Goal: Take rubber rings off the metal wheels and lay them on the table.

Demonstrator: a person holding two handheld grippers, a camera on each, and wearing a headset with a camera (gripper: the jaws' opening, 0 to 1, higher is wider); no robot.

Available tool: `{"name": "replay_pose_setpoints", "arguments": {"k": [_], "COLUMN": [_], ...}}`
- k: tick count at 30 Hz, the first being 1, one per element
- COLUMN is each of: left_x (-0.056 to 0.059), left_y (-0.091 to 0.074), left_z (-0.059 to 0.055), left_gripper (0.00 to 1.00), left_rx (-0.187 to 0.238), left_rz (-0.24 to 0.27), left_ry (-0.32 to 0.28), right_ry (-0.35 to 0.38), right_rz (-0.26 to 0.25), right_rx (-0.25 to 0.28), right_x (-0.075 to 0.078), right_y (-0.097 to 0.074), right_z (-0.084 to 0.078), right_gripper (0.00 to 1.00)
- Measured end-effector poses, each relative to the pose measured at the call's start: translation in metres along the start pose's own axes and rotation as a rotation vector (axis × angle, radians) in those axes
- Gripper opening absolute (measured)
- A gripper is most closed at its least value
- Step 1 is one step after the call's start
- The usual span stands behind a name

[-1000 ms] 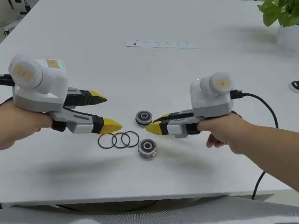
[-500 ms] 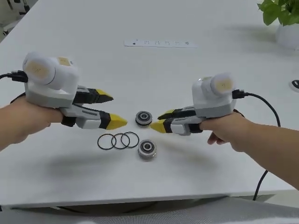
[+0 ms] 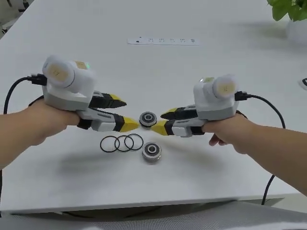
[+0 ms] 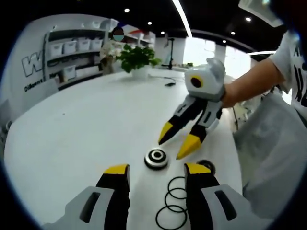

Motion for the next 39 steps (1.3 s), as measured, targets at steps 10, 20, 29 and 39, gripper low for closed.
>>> {"name": "replay_pose_setpoints", "arguments": {"k": [10, 20, 29, 39], "left_x": [0.000, -0.001, 0.002, 0.006], "left_y": [0.017, 0.030, 0.039, 0.043], "left_z": [0.002, 0.003, 0.002, 0.004], "left_gripper": [0.43, 0.36, 0.28, 0.19], "left_rx": [-0.011, -0.020, -0.034, -0.049], "left_rz": [-0.013, -0.023, -0.033, -0.019], "left_ry": [-0.004, -0.010, -0.010, 0.061], "right_ry": [-0.015, 0.002, 0.008, 0.001], "right_rz": [0.006, 0.003, 0.006, 0.015], "right_rx": [0.013, 0.022, 0.018, 0.019], "right_x": [0.001, 0.004, 0.005, 0.003], "right_y": [0.003, 0.004, 0.004, 0.006], "right_z": [0.001, -0.001, -0.005, -0.004], "right_gripper": [0.31, 0.31, 0.30, 0.30]}}
Point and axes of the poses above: the centre of the closed fingertips' face, and the gripper's own axes: y roughly forward along the fingers, x roughly to its right, z roughly out of its top, the point moved 9 cm from there along -y, roughly backward along the fingers
